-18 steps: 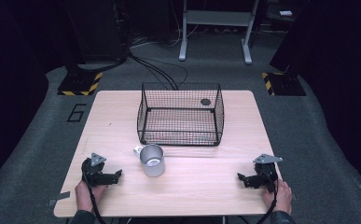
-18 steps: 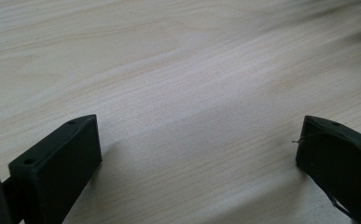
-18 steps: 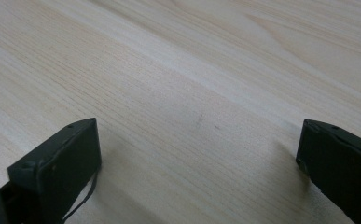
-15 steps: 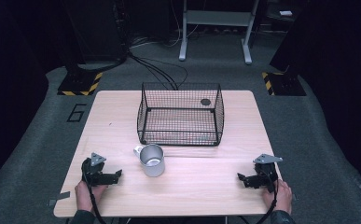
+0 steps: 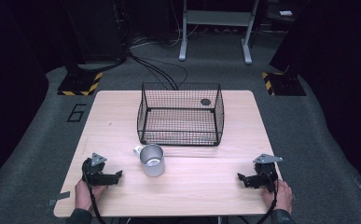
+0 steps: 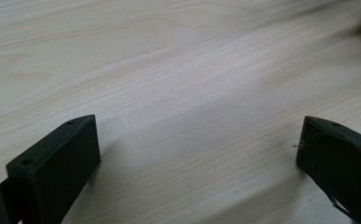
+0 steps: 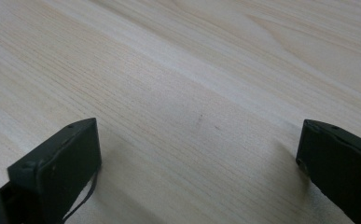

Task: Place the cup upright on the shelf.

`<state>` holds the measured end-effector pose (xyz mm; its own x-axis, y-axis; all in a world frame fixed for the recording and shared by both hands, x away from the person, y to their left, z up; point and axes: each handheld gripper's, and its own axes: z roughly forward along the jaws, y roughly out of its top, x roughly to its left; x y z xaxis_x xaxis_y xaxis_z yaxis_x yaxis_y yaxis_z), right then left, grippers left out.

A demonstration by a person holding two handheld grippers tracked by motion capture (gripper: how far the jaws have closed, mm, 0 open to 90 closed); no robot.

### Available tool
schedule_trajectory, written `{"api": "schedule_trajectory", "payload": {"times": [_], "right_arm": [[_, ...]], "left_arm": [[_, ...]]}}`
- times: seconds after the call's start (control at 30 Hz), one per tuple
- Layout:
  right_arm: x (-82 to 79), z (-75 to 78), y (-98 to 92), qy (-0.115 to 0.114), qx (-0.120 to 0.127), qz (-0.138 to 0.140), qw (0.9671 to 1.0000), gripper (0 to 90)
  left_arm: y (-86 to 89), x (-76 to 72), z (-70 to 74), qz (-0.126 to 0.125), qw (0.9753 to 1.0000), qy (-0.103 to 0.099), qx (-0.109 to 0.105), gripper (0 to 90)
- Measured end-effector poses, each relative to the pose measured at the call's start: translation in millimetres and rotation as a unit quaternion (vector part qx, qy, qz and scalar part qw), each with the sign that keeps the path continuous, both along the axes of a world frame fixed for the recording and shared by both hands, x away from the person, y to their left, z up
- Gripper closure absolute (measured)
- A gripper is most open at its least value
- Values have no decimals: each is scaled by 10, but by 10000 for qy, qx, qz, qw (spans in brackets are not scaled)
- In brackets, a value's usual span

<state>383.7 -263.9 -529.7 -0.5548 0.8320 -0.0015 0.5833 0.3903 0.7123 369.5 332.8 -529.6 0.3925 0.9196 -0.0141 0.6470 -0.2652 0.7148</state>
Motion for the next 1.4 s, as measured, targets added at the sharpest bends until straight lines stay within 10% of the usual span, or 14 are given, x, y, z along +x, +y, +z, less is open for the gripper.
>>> {"api": "schedule_trajectory", "payload": {"times": [0.6, 0.97, 1.4], "right_arm": [[1, 0, 0, 1, -1, 4, 10000, 0], [-2, -1, 3, 14, 14, -9, 10000, 0], [-2, 0, 3, 17, 15, -7, 10000, 0]], "left_arm": [[-188, -185, 574, -493, 9961, -477, -547, 0], [-472, -193, 967, -1020, 9887, -867, -670, 0], [-947, -26, 993, -1653, 9807, -824, -643, 0]]}}
